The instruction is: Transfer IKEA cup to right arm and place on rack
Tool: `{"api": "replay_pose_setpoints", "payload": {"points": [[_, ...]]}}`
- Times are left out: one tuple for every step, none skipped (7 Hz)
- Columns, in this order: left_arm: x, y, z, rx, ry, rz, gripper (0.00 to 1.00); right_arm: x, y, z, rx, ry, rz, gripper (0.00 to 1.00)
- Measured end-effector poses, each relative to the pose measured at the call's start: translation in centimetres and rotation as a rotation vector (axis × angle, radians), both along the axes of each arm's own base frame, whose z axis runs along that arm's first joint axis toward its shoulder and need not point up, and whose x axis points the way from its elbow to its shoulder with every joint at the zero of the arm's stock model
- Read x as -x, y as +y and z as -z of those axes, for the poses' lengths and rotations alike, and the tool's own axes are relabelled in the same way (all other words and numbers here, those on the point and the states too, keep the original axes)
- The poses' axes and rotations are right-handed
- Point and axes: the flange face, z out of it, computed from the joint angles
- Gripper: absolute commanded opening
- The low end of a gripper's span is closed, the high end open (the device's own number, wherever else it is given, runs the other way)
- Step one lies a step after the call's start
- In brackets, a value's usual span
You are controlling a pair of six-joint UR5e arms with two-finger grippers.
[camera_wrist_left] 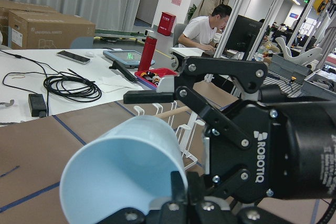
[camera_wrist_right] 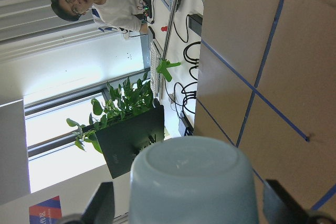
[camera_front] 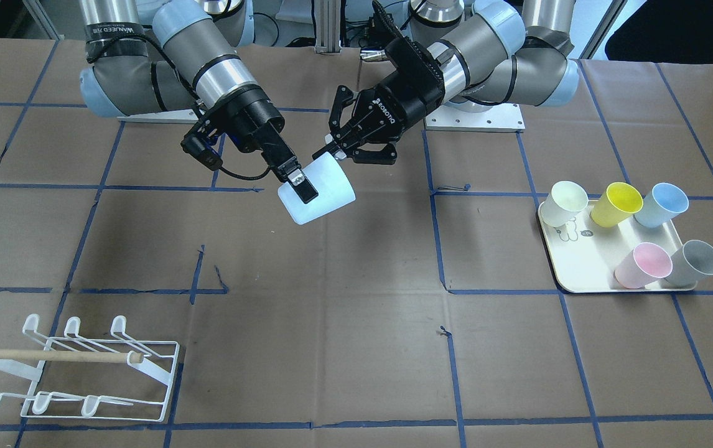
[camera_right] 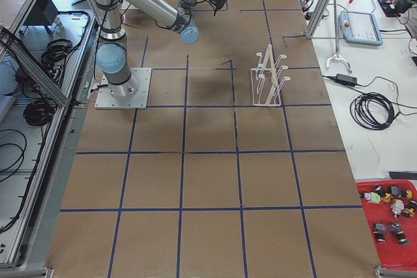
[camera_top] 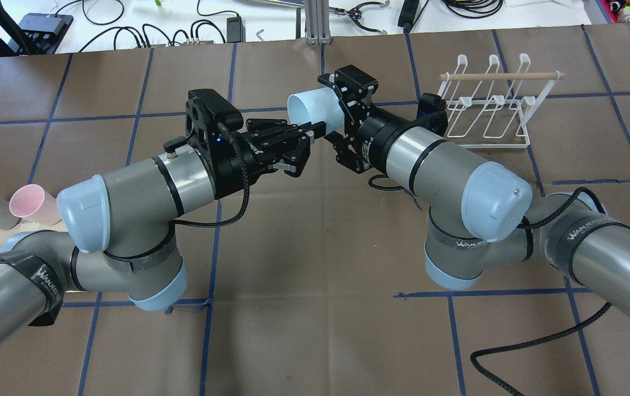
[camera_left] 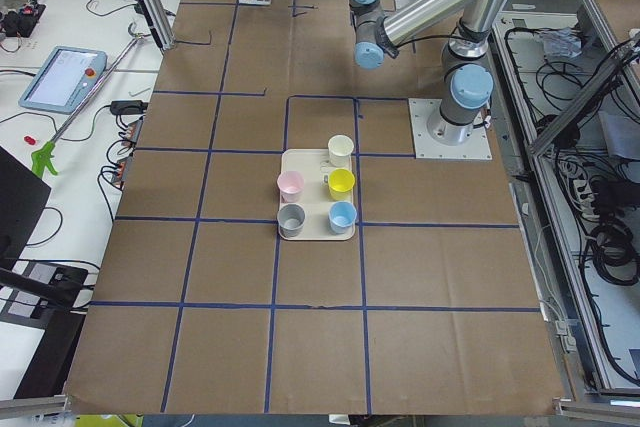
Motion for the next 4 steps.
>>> {"api": "replay_pose_setpoints", "payload": {"points": [[0.0, 0.02, 0.02, -0.001, 0.0, 0.0, 0.03, -0.13, 0.03, 0.02, -0.001, 0.001, -0.002, 0.89], [0.0, 0.03, 0.01, 0.0, 0.0, 0.0, 0.03, -0.16, 0.0, 0.03, -0.001, 0.002, -0.002, 0.83], [0.0, 0.03, -0.03, 0.001, 0.0, 0.0, 0.05, -0.2, -0.09, -0.01, -0.003, 0.003, -0.003, 0.77], [0.0, 0.03, -0.06, 0.001, 0.0, 0.0, 0.19, -0.23, -0.22, -0.13, -0.004, 0.004, -0.003, 0.7]]}}
